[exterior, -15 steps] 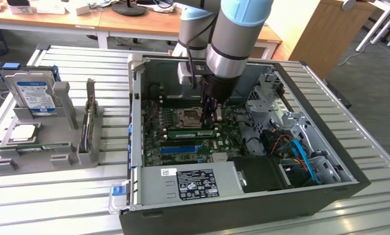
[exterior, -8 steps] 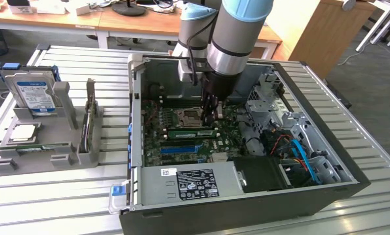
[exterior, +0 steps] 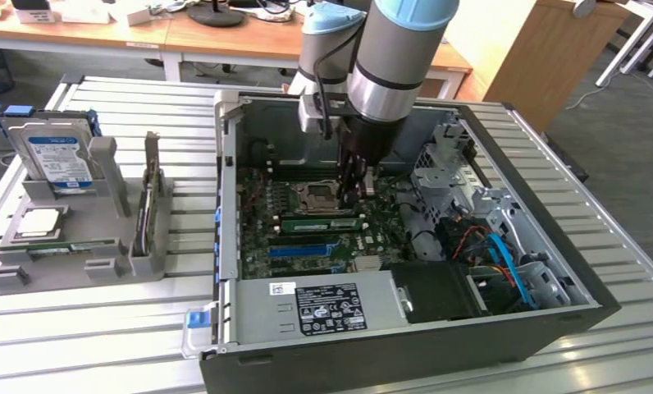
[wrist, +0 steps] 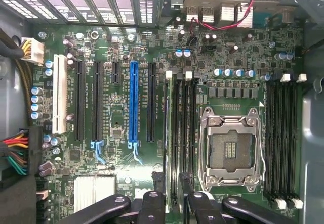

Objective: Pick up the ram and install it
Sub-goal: 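Insert the ram into the slot, then press down the ram until it locks into place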

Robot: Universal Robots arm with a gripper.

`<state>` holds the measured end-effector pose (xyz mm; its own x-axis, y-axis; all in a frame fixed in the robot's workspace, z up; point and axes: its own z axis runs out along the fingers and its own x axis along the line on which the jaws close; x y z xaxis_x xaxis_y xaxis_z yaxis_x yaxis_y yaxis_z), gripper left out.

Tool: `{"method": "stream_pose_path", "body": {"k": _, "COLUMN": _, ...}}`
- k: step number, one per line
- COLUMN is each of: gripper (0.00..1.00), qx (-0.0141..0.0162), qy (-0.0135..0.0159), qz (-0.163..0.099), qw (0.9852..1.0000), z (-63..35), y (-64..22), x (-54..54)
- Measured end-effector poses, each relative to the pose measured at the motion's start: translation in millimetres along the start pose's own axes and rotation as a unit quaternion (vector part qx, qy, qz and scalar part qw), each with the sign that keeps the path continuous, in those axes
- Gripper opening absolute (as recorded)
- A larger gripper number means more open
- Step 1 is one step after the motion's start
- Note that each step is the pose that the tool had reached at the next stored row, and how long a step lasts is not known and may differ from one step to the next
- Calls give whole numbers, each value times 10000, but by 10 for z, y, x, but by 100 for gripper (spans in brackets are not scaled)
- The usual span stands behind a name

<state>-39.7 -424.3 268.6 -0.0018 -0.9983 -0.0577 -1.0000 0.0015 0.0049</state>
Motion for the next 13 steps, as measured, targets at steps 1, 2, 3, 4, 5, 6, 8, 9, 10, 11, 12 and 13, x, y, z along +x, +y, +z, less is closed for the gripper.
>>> {"method": "stream_pose_path", "body": {"k": 1, "gripper": 25, "qx": 0, "qy": 0, "qz": 0, "qw": 10000, "z": -4, "y": 0, "x": 0}}
{"method": "stream_pose_path", "body": {"k": 2, "gripper": 25, "qx": 0, "qy": 1, "qz": 0, "qw": 10000, "z": -10, "y": 0, "x": 0}}
{"method": "stream_pose_path", "body": {"k": 3, "gripper": 25, "qx": 0, "qy": 1, "qz": 0, "qw": 10000, "z": -16, "y": 0, "x": -1}}
{"method": "stream_pose_path", "body": {"k": 4, "gripper": 25, "qx": 0, "qy": 1, "qz": 0, "qw": 10000, "z": -22, "y": 0, "x": -1}}
{"method": "stream_pose_path", "body": {"k": 5, "gripper": 25, "qx": 0, "qy": 0, "qz": 0, "qw": 10000, "z": -28, "y": 0, "x": -2}}
{"method": "stream_pose_path", "body": {"k": 6, "gripper": 25, "qx": 0, "qy": 0, "qz": 0, "qw": 10000, "z": -29, "y": 0, "x": -2}}
{"method": "stream_pose_path", "body": {"k": 8, "gripper": 25, "qx": 0, "qy": -1, "qz": 0, "qw": 10000, "z": -29, "y": 0, "x": -2}}
{"method": "stream_pose_path", "body": {"k": 9, "gripper": 25, "qx": 0, "qy": 1, "qz": 0, "qw": 10000, "z": -30, "y": 0, "x": -2}}
{"method": "stream_pose_path", "body": {"k": 10, "gripper": 25, "qx": 0, "qy": 0, "qz": 0, "qw": 10000, "z": -30, "y": 0, "x": -2}}
{"method": "stream_pose_path", "body": {"k": 11, "gripper": 25, "qx": 0, "qy": 0, "qz": 0, "qw": 10000, "z": -30, "y": 0, "x": -2}}
{"method": "stream_pose_path", "body": {"k": 12, "gripper": 25, "qx": 0, "qy": 0, "qz": 0, "qw": 10000, "z": -30, "y": 0, "x": -2}}
{"method": "stream_pose_path", "body": {"k": 13, "gripper": 25, "qx": 0, "qy": 1, "qz": 0, "qw": 10000, "z": -30, "y": 0, "x": -2}}
